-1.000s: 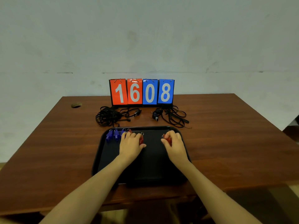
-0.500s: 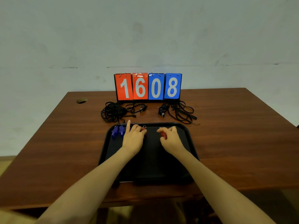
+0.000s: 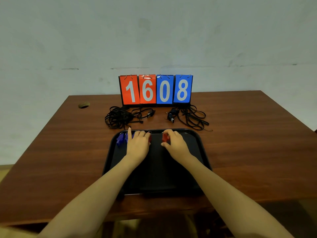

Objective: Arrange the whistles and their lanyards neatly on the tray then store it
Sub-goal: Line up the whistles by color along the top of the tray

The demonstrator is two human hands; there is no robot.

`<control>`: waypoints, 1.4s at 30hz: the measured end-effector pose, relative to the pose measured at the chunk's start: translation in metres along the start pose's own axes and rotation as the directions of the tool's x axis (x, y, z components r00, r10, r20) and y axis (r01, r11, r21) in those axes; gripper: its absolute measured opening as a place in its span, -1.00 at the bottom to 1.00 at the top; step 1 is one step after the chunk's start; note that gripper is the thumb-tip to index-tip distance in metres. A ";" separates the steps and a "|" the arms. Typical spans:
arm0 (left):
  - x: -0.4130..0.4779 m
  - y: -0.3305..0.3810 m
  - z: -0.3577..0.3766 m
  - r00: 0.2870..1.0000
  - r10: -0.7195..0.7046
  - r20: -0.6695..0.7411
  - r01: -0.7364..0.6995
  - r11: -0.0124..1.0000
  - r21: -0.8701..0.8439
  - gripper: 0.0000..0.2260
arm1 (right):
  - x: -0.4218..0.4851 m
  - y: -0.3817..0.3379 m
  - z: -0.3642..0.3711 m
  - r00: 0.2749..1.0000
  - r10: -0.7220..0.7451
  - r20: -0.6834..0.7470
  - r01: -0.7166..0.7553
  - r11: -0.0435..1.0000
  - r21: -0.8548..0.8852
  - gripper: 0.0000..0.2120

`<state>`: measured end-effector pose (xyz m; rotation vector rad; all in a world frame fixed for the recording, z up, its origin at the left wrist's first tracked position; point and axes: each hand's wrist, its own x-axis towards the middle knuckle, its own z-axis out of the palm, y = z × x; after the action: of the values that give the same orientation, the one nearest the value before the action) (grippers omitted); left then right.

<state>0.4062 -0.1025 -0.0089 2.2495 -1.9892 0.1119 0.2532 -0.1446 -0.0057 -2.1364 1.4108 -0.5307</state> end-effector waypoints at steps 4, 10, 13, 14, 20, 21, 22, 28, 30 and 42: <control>0.000 -0.003 0.001 1.000 0.018 -0.001 -0.018 1.000 0.010 -0.64 | 0.009 -0.008 0.007 0.999 -0.037 0.030 0.040 0.993 -0.110 -0.64; 0.002 -0.003 -0.002 0.998 0.047 0.040 -0.049 0.998 0.035 -0.67 | 0.018 -0.015 0.015 0.999 -0.054 -0.001 0.053 0.979 -0.196 -0.65; 0.003 -0.003 -0.001 0.998 0.041 0.054 -0.043 0.998 0.036 -0.68 | 0.021 -0.014 0.017 0.999 -0.046 0.017 0.049 0.976 -0.212 -0.64; 0.003 -0.004 -0.001 0.998 0.041 0.056 -0.043 0.999 0.034 -0.67 | 0.021 -0.014 0.018 0.999 -0.043 0.024 0.048 0.976 -0.213 -0.64; 0.005 -0.005 -0.001 0.997 0.041 0.062 -0.042 0.999 0.017 -0.68 | 0.024 -0.016 0.023 0.998 -0.059 0.030 0.063 0.980 -0.189 -0.59; 0.005 -0.005 -0.001 0.997 0.043 0.062 -0.045 0.999 0.017 -0.69 | 0.024 -0.017 0.023 0.998 -0.057 0.035 0.062 0.983 -0.174 -0.59; 0.006 -0.005 -0.001 0.997 0.049 0.064 -0.051 0.998 0.022 -0.70 | 0.024 -0.017 0.022 0.998 -0.055 0.040 0.061 0.985 -0.162 -0.59; 0.010 -0.006 -0.006 0.993 0.084 0.087 -0.090 0.994 0.065 -0.71 | 0.021 -0.018 0.017 0.995 -0.079 0.055 0.091 0.963 -0.255 -0.59; 0.010 -0.005 -0.009 0.990 0.096 0.100 -0.104 0.991 0.078 -0.67 | 0.019 -0.017 0.014 0.996 -0.079 0.049 0.088 0.966 -0.244 -0.60; 0.044 0.011 -0.033 0.995 0.095 -0.038 -0.102 0.952 -0.289 -0.69 | 0.047 0.007 -0.038 0.995 -0.004 -0.100 -0.025 0.959 -0.281 -0.69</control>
<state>0.4024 -0.1421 0.0310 1.9588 -1.9591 -0.1362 0.2442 -0.1982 0.0218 -2.3502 1.6367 -0.4603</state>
